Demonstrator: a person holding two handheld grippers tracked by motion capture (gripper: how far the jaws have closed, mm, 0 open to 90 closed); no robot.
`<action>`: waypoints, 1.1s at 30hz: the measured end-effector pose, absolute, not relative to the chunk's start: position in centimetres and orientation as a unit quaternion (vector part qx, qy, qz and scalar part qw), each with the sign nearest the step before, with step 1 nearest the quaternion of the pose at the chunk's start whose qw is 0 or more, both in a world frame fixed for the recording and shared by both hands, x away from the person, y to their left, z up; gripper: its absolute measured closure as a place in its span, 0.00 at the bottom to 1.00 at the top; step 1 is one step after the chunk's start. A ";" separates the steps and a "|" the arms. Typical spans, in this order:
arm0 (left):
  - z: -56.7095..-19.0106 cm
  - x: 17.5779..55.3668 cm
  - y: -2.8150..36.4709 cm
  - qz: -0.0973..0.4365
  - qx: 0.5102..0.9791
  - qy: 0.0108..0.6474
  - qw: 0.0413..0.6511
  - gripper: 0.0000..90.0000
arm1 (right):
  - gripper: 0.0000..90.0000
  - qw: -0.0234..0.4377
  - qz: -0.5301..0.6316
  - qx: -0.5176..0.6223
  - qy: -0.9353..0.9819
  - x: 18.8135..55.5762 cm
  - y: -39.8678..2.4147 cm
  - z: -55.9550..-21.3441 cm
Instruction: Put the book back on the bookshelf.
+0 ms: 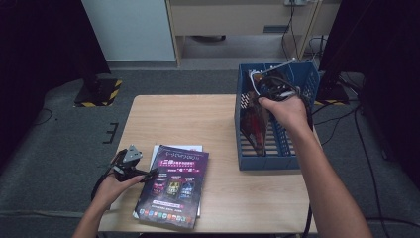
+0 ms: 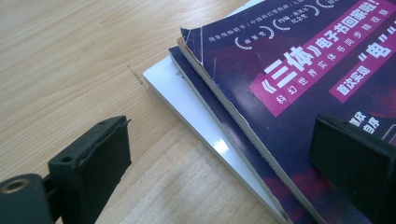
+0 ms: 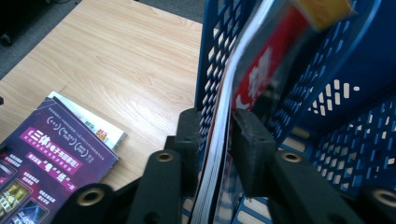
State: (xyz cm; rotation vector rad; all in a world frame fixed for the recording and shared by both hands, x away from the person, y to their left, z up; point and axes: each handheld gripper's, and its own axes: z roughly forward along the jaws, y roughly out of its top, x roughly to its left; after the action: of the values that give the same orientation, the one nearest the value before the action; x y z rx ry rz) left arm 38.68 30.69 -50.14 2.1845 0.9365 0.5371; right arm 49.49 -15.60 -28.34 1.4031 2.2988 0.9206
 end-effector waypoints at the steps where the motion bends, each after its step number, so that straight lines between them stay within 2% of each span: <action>1: -50.1 38.7 30.7 0.207 0.841 0.361 0.345 0.05 | 0.81 0.144 0.322 0.489 0.798 49.5 -15.6 -28.3; 9: -50.1 38.7 30.7 0.207 0.842 0.360 0.344 0.05 | 0.96 0.156 0.316 0.495 0.795 49.4 -15.7 -28.3; 25: -50.1 38.7 30.6 0.210 0.842 0.359 0.344 0.06 | 0.97 0.218 0.331 0.511 0.763 49.0 -15.8 -27.4; 33: -50.1 38.7 30.7 0.210 0.842 0.358 0.343 0.06 | 0.97 0.227 0.339 0.509 0.758 49.2 -14.9 -28.0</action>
State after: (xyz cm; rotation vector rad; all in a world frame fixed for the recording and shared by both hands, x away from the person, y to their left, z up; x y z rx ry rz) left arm 38.69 30.66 -50.10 2.1892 0.9302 0.5464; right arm 49.17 -14.92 -27.99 1.4026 2.0880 0.9328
